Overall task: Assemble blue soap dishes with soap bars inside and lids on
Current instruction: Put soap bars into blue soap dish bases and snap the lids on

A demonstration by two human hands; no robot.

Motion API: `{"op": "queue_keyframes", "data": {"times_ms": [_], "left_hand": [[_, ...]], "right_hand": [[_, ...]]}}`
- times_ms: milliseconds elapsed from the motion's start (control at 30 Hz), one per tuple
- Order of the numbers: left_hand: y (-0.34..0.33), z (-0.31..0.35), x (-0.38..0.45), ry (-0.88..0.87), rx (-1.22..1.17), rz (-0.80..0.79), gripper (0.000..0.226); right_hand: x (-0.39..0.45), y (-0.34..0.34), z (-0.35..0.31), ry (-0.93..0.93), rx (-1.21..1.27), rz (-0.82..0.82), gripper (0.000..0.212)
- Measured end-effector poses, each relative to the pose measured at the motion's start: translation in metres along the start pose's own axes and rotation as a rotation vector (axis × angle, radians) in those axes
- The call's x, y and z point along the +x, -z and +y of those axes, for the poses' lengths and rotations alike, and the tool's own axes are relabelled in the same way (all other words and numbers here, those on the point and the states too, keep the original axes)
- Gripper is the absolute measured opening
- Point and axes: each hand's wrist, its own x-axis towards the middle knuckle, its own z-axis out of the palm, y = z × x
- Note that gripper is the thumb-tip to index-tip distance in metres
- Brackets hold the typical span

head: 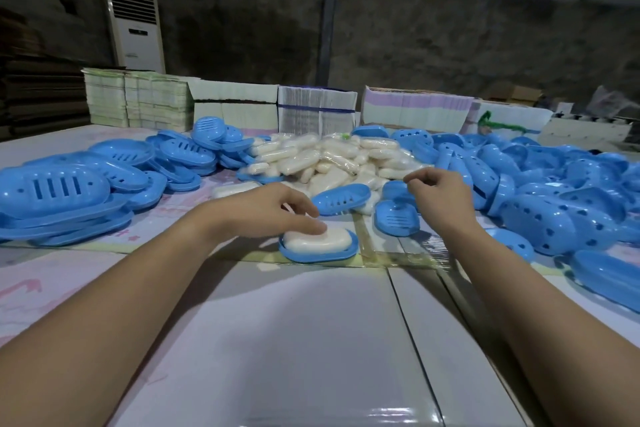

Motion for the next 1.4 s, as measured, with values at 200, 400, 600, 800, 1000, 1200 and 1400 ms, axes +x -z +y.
{"op": "queue_keyframes", "data": {"times_ms": [200, 400, 600, 800, 1000, 1200, 1400], "left_hand": [[-0.008, -0.008, 0.001, -0.006, 0.18, -0.093, 0.067], [-0.032, -0.01, 0.009, -0.07, 0.046, 0.028, 0.061], [-0.031, -0.012, 0.008, -0.082, 0.069, 0.04, 0.06], [-0.034, -0.012, 0.01, -0.1, 0.027, 0.068, 0.062], [-0.042, -0.013, 0.013, -0.111, -0.074, 0.067, 0.068], [-0.046, -0.013, 0.013, -0.121, -0.136, 0.081, 0.073], [-0.046, -0.012, 0.011, -0.117, -0.253, 0.103, 0.075]], "right_hand": [[-0.003, 0.001, -0.001, 0.027, -0.435, -0.142, 0.027], [-0.003, 0.016, -0.008, -0.202, -0.911, -0.435, 0.045], [-0.001, 0.02, -0.005, -0.164, -0.846, -0.533, 0.055], [-0.001, 0.015, 0.001, 0.053, -0.693, -0.333, 0.05], [0.006, 0.024, 0.017, -0.105, -0.801, -0.375, 0.05], [0.007, 0.02, 0.012, 0.042, -0.573, -0.122, 0.058], [-0.023, 0.001, -0.02, 0.25, 0.179, -0.456, 0.056]]}}
